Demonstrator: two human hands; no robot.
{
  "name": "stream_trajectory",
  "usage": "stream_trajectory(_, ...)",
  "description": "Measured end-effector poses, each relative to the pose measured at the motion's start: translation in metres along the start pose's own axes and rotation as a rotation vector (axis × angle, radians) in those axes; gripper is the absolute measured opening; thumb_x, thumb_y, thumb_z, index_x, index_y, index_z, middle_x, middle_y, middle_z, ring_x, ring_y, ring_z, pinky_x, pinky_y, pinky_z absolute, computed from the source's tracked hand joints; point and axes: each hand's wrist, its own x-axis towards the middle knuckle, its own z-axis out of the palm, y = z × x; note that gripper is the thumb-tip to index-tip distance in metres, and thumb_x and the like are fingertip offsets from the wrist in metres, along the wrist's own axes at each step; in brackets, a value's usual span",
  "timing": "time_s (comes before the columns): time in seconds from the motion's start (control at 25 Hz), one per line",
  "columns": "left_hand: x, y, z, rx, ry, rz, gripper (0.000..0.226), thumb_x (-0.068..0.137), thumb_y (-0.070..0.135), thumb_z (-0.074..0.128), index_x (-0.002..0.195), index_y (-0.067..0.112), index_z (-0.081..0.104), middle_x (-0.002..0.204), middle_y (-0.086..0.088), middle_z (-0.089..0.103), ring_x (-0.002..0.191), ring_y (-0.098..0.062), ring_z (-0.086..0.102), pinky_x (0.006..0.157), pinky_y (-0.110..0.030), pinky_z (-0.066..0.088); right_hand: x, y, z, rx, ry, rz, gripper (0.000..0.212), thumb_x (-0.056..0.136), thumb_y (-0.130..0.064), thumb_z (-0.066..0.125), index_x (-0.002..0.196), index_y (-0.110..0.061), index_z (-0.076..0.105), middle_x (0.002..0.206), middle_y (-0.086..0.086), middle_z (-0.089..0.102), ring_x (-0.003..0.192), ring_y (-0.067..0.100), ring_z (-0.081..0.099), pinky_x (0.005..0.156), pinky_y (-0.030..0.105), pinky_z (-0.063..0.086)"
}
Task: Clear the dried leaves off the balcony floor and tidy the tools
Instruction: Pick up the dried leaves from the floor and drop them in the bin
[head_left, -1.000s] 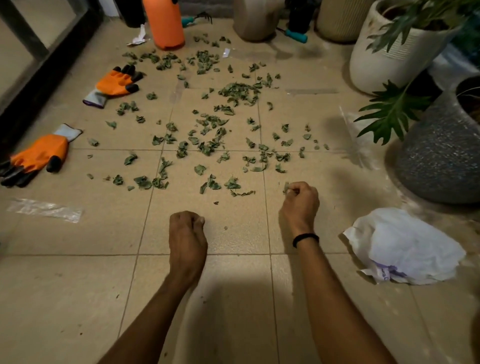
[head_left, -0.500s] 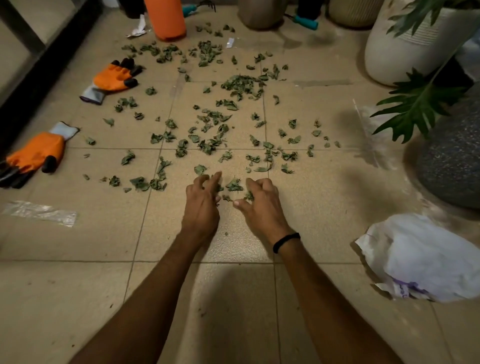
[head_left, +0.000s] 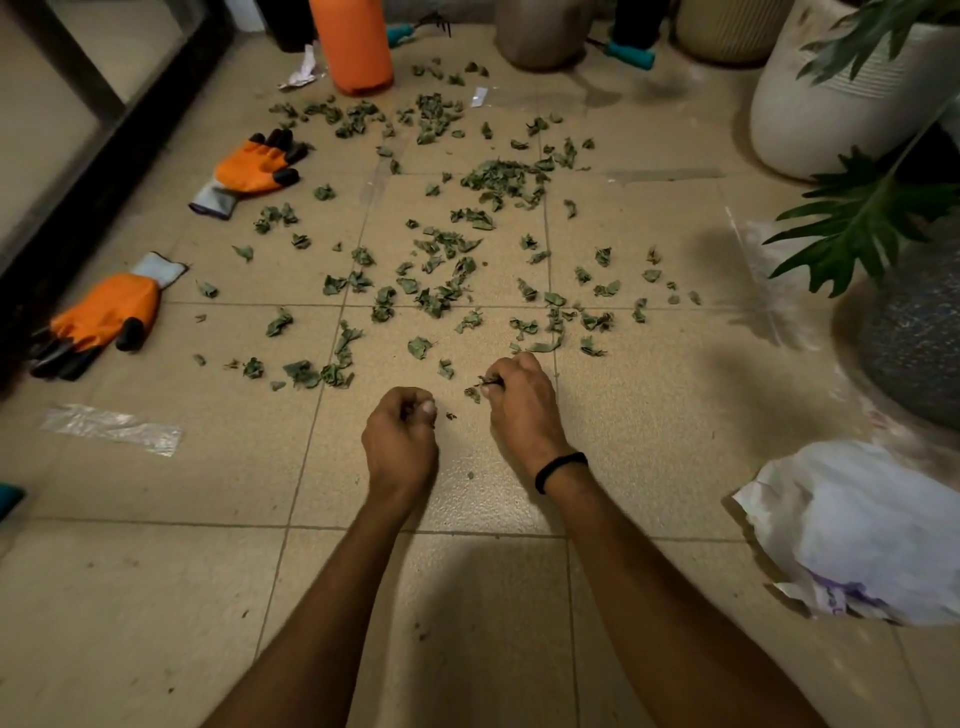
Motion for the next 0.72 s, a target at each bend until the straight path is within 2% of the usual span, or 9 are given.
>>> stream_trajectory(0.08,0.001,0.007,-0.009,-0.267,0.030,-0.201,0.022,0.097,0.004,0.055,0.112,0.016,0.065,0.089,-0.006,0.069,0.074,-0.017,0.062,0.068,-0.033,0.054,-0.002,-0.001,-0.001,0.017,0.008,0.045,0.023,0.095,-0.004,0.056,0.116,-0.008,0.064,0.118,0.006,0.051,0.108,0.022,0.053,0.092,0.030,0.050)
stream_trajectory(0.16,0.014,0.017,-0.015,-0.588,0.101,-0.483,0.030,0.097,-0.005,0.042,0.114,0.006,0.064,0.084,-0.009,0.062,0.065,-0.014,0.053,0.061,-0.026,0.045,-0.005,-0.006,0.001,0.013,-0.051,0.032,0.038,0.095,-0.004,0.053,0.133,-0.008,0.055,0.127,0.006,0.045,0.119,0.022,0.047,0.102,0.029,0.045)
stream_trajectory(0.28,0.029,0.029,-0.025,-1.067,0.108,-0.808,0.027,0.087,-0.002,0.032,0.091,0.006,0.058,0.072,-0.007,0.050,0.058,-0.015,0.045,0.057,-0.025,0.034,-0.006,-0.017,0.012,0.012,-0.112,-0.004,0.054,0.098,-0.036,0.052,0.145,-0.013,0.041,0.133,0.006,0.037,0.124,0.021,0.034,0.105,0.032,0.038)
stream_trajectory(0.36,0.034,0.031,-0.028,-1.143,0.090,-0.855,0.017,0.082,0.009,0.033,0.074,0.013,0.047,0.066,-0.005,0.045,0.051,-0.015,0.039,0.053,-0.025,0.026,-0.001,-0.023,0.027,-0.044,-0.064,-0.014,0.069,0.094,-0.061,0.045,0.147,-0.018,0.034,0.129,0.006,0.036,0.116,0.021,0.033,0.099,0.033,0.037)
stream_trajectory(0.44,0.038,0.033,-0.026,-1.086,0.109,-0.839,0.022,0.088,0.020,0.035,0.068,0.017,0.042,0.061,-0.002,0.043,0.046,-0.013,0.032,0.048,-0.021,0.021,0.007,-0.028,0.042,-0.152,0.011,-0.048,0.073,0.090,-0.071,0.039,0.146,-0.023,0.034,0.122,0.006,0.038,0.106,0.021,0.037,0.091,0.032,0.039)
stream_trajectory(0.48,0.042,0.031,-0.024,-1.018,0.146,-0.825,0.030,0.094,0.028,0.036,0.066,0.019,0.041,0.059,0.000,0.043,0.044,-0.012,0.030,0.044,-0.019,0.020,0.011,-0.030,0.049,-0.217,0.038,-0.076,0.068,0.091,-0.069,0.041,0.142,-0.025,0.039,0.119,0.005,0.041,0.102,0.021,0.039,0.089,0.032,0.040)
stream_trajectory(0.56,0.048,0.024,-0.023,-0.760,0.241,-0.708,0.042,0.103,0.041,0.039,0.068,0.019,0.048,0.056,0.001,0.047,0.044,-0.014,0.035,0.044,-0.020,0.027,0.020,-0.031,0.057,-0.290,0.081,-0.116,0.043,0.097,-0.052,0.048,0.127,-0.022,0.052,0.114,0.005,0.047,0.098,0.022,0.044,0.085,0.034,0.047)
stream_trajectory(0.64,0.051,0.012,-0.024,-0.260,0.320,-0.375,0.044,0.106,0.042,0.039,0.082,0.013,0.061,0.068,0.000,0.058,0.060,-0.017,0.051,0.058,-0.027,0.040,0.027,-0.030,0.059,-0.282,0.115,-0.114,0.021,0.103,-0.031,0.045,0.115,-0.017,0.055,0.110,0.007,0.052,0.095,0.021,0.047,0.081,0.035,0.050)
stream_trajectory(0.72,0.055,0.003,-0.022,0.127,0.269,-0.008,0.042,0.108,0.039,0.034,0.101,0.008,0.062,0.078,0.002,0.061,0.069,-0.014,0.056,0.061,-0.026,0.042,0.027,-0.028,0.057,-0.200,0.133,-0.057,0.019,0.105,-0.027,0.039,0.112,-0.014,0.052,0.109,0.006,0.053,0.094,0.018,0.047,0.079,0.031,0.049)
